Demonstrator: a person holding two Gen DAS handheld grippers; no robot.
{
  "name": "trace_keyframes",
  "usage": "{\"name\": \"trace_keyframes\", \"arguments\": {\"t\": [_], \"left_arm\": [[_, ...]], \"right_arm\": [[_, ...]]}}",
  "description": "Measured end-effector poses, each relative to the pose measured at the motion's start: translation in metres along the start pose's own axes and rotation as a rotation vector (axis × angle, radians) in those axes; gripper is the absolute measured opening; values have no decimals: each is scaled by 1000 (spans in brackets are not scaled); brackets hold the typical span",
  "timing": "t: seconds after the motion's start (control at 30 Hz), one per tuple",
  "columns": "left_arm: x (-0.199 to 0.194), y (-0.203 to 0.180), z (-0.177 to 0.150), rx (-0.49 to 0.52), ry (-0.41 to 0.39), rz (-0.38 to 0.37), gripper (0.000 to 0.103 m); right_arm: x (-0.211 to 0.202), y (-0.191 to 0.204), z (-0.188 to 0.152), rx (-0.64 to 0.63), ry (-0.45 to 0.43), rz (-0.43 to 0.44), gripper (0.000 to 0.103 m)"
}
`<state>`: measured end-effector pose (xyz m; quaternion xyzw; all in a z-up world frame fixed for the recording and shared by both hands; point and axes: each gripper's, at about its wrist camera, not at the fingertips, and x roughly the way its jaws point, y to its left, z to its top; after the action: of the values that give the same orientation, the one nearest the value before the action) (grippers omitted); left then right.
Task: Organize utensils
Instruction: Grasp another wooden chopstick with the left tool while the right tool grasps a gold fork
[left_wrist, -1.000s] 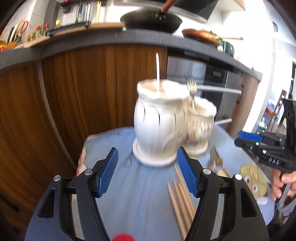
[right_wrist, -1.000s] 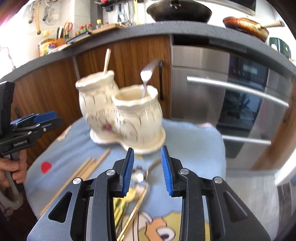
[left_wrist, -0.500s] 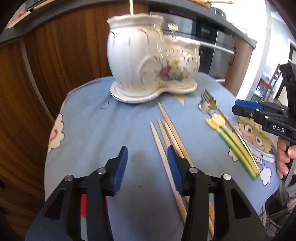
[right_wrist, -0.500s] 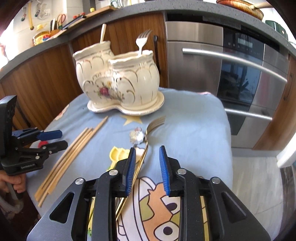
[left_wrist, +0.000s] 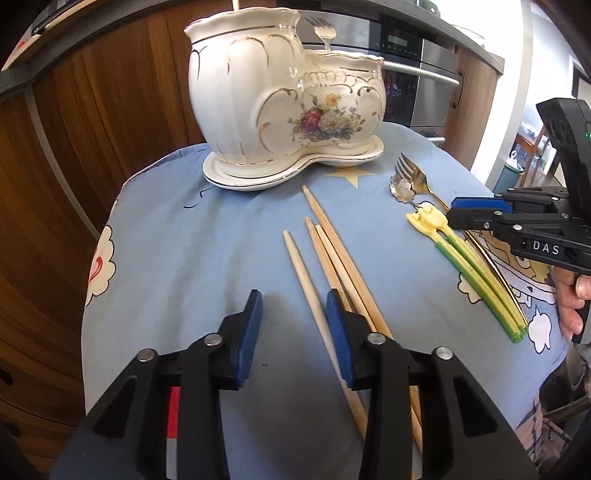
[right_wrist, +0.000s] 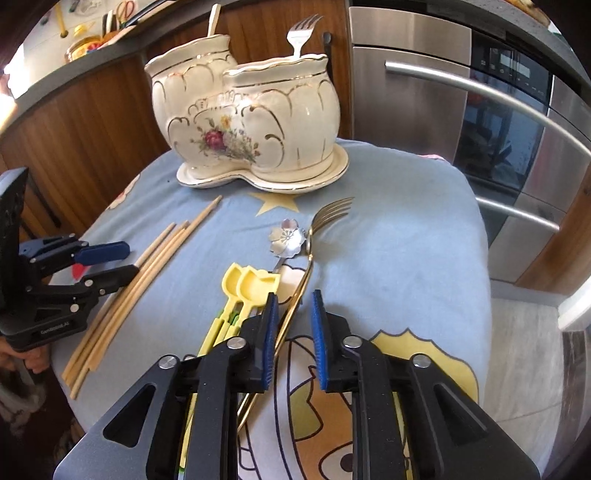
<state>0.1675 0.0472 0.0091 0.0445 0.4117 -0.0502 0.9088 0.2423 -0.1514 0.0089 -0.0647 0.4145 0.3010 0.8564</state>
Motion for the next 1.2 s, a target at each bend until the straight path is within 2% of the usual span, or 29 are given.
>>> {"name": "trace_keyframes", "arguments": {"t": [0.17,0.23,0.5,0.77,1.03,1.2], "left_arm": [[-1,14,1,-38,14,-13,14],[-1,18,1,-41,24,-16,12],[0,21,8,22,110,-30,12],[5,27,18,36,189,-74,12],[5,32,21,28,253,-114,14],[4,27,19,42,283,-130,29]], "right_arm": [[-6,-3,-3,-24,6,-16,11],[-7,-7,-3,-23,17,-23,10],[2,-26,12,-28,119,-21,10],[23,-20,38,-144,250,-48,12],[29,-20,44,-170,300,-38,15],[31,-17,46,-184,316,-51,15]]}}
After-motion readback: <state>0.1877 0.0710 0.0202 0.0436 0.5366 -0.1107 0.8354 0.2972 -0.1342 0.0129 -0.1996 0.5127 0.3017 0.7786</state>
